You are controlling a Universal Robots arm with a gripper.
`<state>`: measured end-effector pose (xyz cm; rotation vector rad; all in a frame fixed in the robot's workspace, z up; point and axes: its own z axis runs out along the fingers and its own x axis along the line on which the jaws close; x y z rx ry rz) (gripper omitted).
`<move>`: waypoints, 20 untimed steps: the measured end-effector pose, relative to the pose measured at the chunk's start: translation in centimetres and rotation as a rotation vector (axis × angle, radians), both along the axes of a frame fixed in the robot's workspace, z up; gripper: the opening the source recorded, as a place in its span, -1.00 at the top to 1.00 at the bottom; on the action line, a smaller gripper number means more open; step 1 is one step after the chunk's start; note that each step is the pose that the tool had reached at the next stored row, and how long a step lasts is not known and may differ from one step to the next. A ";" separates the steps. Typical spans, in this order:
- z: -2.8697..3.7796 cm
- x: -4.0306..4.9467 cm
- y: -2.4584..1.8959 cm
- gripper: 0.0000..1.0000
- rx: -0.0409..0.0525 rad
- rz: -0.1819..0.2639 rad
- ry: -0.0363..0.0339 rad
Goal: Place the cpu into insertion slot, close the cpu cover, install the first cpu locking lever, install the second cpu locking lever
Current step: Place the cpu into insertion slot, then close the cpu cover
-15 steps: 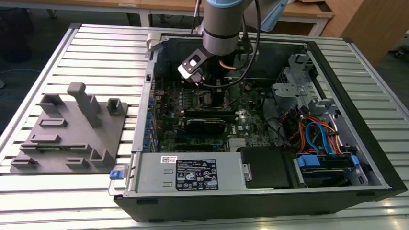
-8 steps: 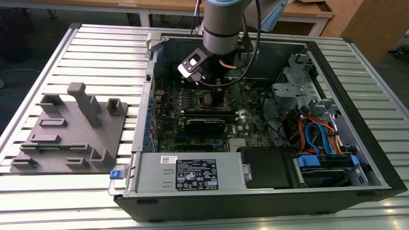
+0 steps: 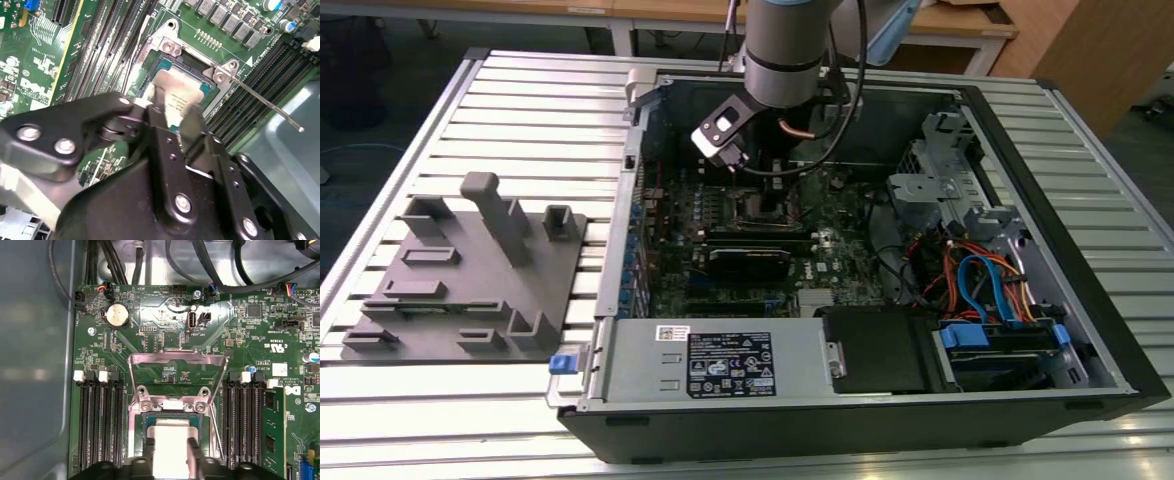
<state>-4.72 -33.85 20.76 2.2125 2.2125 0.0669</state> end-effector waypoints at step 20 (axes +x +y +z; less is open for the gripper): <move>0.46 0.00 0.00 0.80 0.0000 -0.001 0.0030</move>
